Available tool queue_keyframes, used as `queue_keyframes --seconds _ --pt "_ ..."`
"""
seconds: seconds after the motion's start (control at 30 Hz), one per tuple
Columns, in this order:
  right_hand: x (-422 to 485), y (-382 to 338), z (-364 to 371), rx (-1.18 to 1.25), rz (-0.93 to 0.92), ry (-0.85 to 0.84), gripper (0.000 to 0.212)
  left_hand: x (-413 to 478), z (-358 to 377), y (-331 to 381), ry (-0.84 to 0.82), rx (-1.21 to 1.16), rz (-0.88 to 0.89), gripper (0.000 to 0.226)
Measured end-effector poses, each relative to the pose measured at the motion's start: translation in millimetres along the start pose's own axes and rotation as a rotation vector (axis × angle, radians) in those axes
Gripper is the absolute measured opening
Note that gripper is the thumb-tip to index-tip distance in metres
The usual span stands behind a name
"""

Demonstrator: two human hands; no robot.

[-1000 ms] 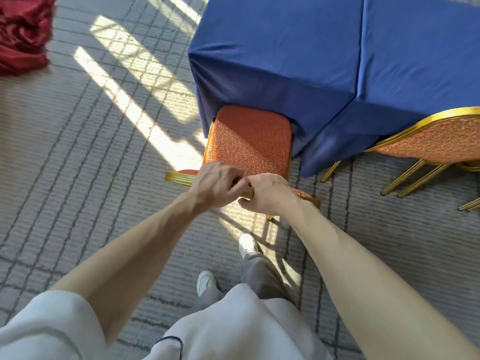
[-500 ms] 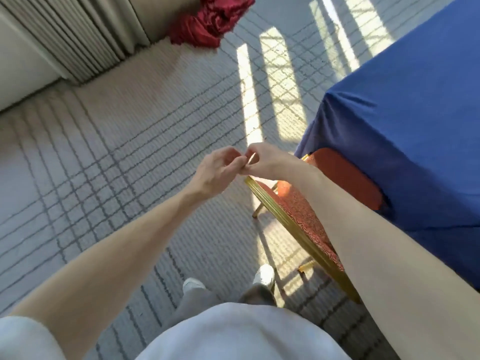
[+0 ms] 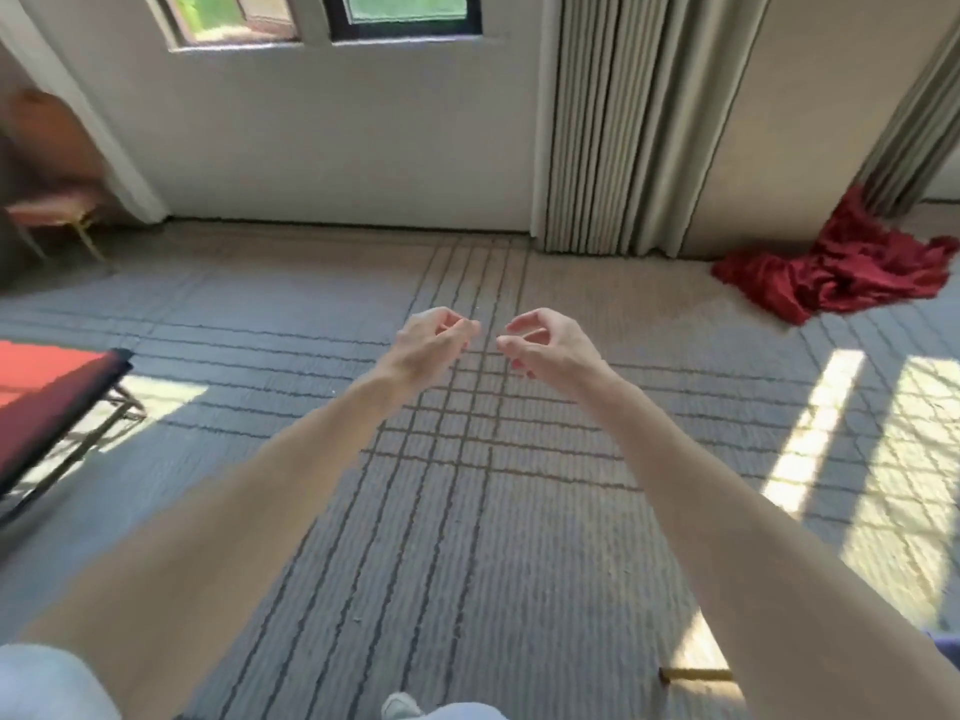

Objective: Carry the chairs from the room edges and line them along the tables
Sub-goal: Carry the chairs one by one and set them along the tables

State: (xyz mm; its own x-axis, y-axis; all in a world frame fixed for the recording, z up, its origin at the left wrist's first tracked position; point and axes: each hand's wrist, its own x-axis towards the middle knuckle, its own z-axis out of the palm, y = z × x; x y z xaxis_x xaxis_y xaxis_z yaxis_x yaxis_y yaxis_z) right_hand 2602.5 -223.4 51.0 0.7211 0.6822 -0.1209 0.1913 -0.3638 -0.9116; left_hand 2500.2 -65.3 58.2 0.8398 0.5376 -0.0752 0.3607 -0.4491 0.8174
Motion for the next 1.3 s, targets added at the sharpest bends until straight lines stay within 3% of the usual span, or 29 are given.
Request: queue_keyframes --seconds 0.13,0.27,0.4,0.8,1.1,1.3 --pt "54.4 -82.8 94.3 0.005 -0.110 -0.092 0.033 -0.5 -121.0 -44.4 0.177 -0.065 -0.046 0.041" --pt "95.4 -162.1 196.4 0.025 -0.245 -0.174 0.032 -14.1 -229.7 -90.8 0.329 -0.168 -0.066 0.031" --pt "118.2 -208.9 279.3 0.037 -0.316 -0.241 0.031 -31.3 -304.6 -132.2 0.412 -0.241 -0.107 0.032" --pt "177.8 -239.1 402.3 0.052 -0.362 -0.296 0.028 -5.3 -389.7 -219.5 0.544 -0.317 -0.201 0.033" --pt "331.2 -263.3 458.3 0.040 -0.338 -0.312 0.027 124.7 -464.1 -274.4 0.571 -0.286 -0.222 0.034" --pt "466.5 -322.9 486.3 -0.052 -0.302 -0.436 0.034 247.4 -541.7 -291.8 0.548 -0.216 -0.226 0.036"
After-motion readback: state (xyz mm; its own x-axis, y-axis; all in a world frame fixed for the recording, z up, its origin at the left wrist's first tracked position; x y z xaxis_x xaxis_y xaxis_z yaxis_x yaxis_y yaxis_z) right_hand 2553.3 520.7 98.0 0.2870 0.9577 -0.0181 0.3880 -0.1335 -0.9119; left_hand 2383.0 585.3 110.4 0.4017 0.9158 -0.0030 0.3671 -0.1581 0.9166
